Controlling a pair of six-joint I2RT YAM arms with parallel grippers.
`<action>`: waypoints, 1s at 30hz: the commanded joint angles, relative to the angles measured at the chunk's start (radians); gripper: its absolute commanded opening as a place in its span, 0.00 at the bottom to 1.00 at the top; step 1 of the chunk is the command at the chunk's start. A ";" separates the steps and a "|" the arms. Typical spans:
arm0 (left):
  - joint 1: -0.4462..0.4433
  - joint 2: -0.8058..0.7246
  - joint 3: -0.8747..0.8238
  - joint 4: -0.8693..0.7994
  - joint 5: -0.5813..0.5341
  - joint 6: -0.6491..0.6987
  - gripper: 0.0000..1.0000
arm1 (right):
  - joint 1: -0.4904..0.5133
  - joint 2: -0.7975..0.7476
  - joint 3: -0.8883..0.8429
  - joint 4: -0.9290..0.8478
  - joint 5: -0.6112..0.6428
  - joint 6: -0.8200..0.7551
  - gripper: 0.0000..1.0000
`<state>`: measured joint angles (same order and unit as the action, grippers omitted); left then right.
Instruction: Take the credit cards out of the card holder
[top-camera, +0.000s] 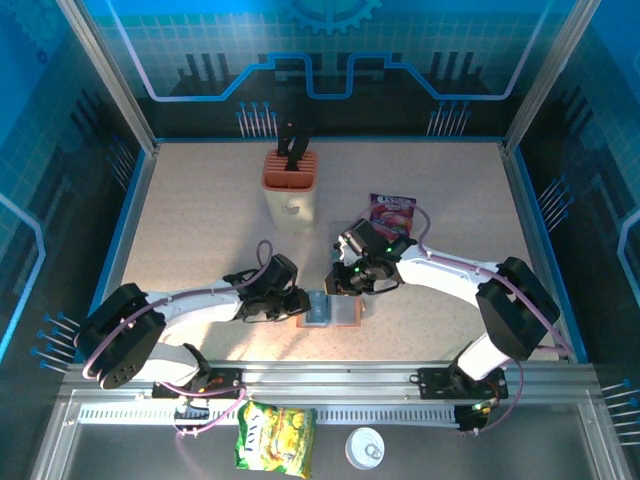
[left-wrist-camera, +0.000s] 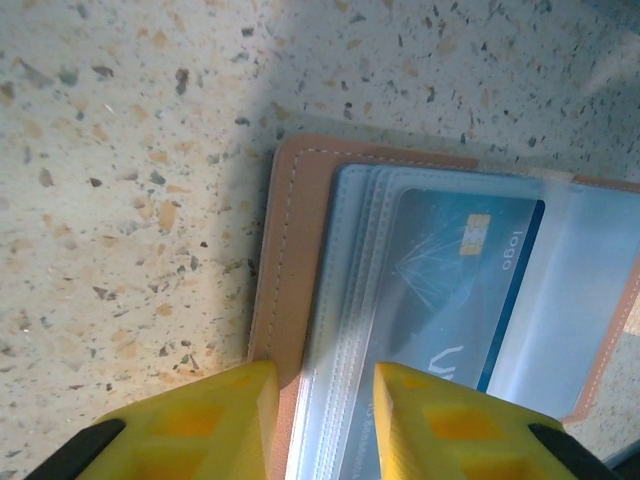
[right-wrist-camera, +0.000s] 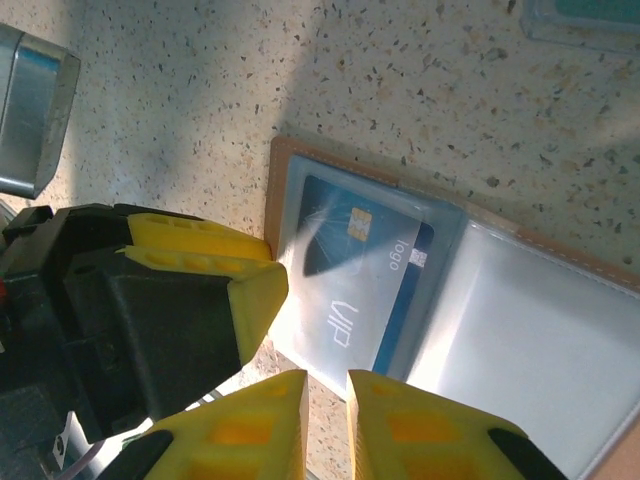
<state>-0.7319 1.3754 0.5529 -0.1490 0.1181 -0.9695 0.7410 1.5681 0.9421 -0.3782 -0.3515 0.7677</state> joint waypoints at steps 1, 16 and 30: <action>0.003 -0.012 -0.010 -0.008 0.022 -0.011 0.30 | 0.017 0.028 0.025 0.022 -0.025 0.015 0.18; 0.005 -0.014 0.082 -0.083 -0.006 0.039 0.28 | 0.027 0.063 0.012 0.074 -0.049 0.040 0.18; 0.005 0.051 0.048 -0.060 -0.008 0.038 0.24 | 0.037 0.088 -0.043 0.131 -0.059 0.077 0.21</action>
<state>-0.7319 1.4128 0.6144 -0.1986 0.1196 -0.9421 0.7631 1.6318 0.9157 -0.2680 -0.3843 0.8234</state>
